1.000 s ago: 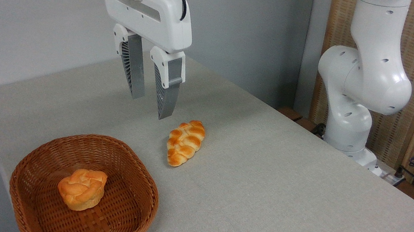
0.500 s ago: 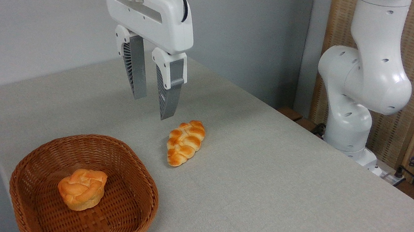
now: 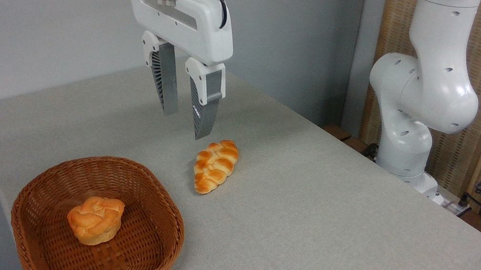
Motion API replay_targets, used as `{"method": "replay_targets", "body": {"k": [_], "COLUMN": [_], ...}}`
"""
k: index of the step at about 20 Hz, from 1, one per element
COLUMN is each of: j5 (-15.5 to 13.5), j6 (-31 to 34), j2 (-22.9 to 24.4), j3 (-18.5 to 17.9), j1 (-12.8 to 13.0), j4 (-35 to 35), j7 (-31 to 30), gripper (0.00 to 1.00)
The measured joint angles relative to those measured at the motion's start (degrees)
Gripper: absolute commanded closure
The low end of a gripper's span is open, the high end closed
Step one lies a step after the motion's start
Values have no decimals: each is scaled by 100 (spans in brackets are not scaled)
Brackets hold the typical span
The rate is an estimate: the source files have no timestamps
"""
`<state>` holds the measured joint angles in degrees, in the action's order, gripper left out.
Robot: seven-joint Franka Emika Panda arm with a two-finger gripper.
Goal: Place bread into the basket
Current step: 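Lower the open gripper down over the braided bread roll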
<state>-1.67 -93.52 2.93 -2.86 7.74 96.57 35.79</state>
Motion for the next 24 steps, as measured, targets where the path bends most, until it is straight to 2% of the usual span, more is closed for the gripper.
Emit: {"method": "replay_targets", "body": {"k": [3,7,12,19,24], "j5": [-151,-200,-222,-229,-291], "j6": [-80,-374,-703,-732,-870], "j2": [72,243,474,531,529], "j3": [0,1,83,599,745], "j1": [0,1,31,62,73], "j4": [126,438,940,1559,2019], "j7": [-4,-120,-730,-1982,-2310], "gripper": [0,0,0,0,0]}}
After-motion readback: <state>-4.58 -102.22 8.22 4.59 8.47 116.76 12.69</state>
